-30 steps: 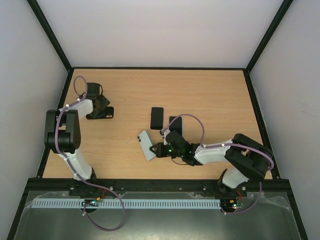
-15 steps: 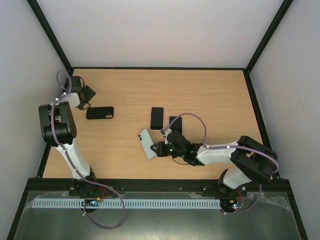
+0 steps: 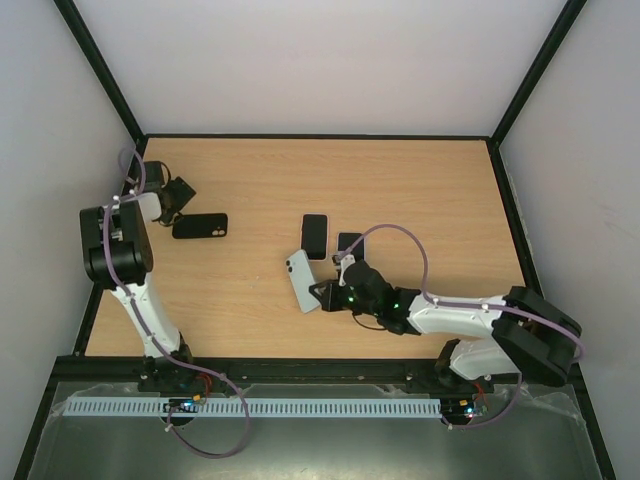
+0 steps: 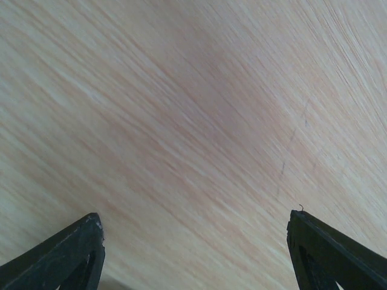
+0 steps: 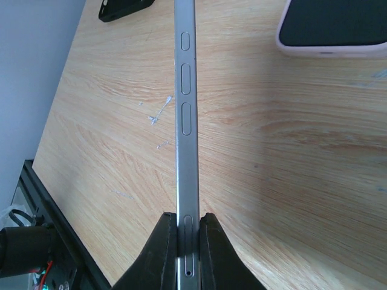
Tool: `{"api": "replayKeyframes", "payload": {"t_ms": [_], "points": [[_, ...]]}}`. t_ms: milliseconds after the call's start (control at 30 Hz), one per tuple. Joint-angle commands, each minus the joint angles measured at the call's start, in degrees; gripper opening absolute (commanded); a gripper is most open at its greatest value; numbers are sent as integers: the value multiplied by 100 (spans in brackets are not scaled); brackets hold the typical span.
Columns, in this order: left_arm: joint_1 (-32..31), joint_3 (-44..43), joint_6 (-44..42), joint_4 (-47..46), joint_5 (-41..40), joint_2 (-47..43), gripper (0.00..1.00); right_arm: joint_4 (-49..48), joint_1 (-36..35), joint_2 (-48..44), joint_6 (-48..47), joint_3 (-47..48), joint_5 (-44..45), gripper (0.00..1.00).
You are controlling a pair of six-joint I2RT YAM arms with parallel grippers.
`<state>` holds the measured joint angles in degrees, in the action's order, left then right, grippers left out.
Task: Put the phone into the phone case
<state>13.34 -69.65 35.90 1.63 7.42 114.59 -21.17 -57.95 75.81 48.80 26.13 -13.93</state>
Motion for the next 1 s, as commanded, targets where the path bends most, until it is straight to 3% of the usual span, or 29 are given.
{"api": "replayKeyframes", "payload": {"t_ms": [0, 367, 767, 967], "points": [[-20, 709, 272, 492, 398, -105, 83, 238, 37, -533, -134, -5, 452, 2], [-318, 2288, 474, 321, 593, -968, 83, 1047, 89, -1697, -113, -146, 1084, 2], [-1881, 3548, 1235, -17, 1179, -1916, 83, 1466, 139, -2210, -25, -154, 1467, 2], [-2652, 3449, 1237, 288, 716, -2463, 81, 1482, 152, -2269, 42, -160, 1561, 2]]}}
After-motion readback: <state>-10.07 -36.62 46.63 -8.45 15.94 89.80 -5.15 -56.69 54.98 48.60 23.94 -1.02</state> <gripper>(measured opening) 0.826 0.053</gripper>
